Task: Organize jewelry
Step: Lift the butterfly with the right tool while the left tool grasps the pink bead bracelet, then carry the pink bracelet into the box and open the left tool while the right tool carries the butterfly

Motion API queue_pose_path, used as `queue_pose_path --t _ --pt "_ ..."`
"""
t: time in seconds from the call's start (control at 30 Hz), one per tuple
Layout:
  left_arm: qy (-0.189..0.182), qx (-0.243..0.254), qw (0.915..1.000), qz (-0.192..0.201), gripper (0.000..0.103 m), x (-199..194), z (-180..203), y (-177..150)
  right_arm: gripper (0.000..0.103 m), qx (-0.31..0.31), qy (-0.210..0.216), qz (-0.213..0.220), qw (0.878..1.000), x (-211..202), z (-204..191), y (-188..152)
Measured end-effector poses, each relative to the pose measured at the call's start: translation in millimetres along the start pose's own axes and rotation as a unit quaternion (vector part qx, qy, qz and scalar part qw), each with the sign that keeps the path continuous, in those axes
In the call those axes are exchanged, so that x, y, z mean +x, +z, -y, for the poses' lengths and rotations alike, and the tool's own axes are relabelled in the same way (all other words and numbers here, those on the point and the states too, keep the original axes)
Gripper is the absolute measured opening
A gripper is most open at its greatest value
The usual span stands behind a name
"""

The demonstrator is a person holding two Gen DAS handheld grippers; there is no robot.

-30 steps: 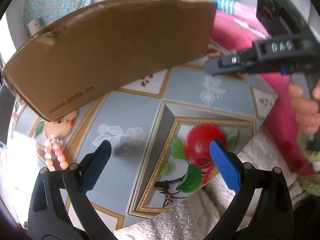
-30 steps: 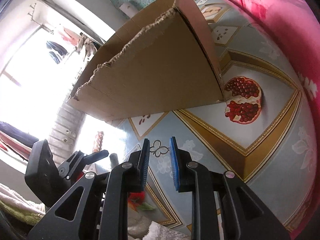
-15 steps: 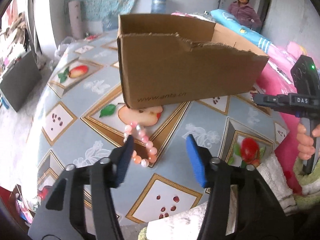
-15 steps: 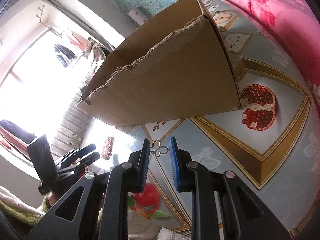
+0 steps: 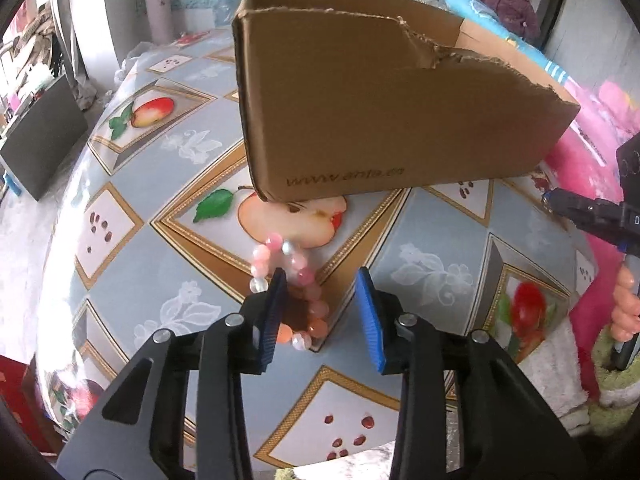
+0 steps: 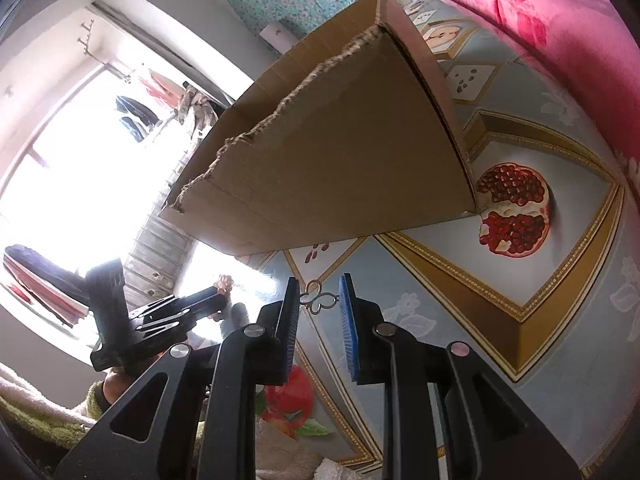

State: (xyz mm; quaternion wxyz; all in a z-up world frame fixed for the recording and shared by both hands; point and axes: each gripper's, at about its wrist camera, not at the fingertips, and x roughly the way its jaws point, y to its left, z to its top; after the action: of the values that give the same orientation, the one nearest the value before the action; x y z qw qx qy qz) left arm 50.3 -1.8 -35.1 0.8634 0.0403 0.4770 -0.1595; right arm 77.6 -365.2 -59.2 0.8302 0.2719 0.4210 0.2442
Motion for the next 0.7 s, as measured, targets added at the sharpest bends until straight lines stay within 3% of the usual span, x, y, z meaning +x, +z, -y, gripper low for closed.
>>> queue_pose_path --t 0.2,0.4,0.6,0.7 --pt "0.043 0.023 0.9988 -0.008 0.008 1.2 1.9 7.2 0.02 0.003 0.002 0.002 1.0 -2.3 2.1 1.4" --pt "0.03 0.018 0.9994 -0.002 0.008 -15.1 -0.5 13.1 0.02 0.007 0.001 0.02 1.0 -28.2 -1.2 1.9" --pt "0.003 0.002 0.9994 0.034 0.008 -65.8 -3.2 33.4 0.02 -0.004 0.002 0.051 0.999 -66.6 -14.2 10.1" --pt "-0.03 -0.002 0.9972 0.068 0.008 -100.7 -1.9 48.5 0.02 -0.019 -0.001 0.07 0.997 -85.1 -23.6 20.8"
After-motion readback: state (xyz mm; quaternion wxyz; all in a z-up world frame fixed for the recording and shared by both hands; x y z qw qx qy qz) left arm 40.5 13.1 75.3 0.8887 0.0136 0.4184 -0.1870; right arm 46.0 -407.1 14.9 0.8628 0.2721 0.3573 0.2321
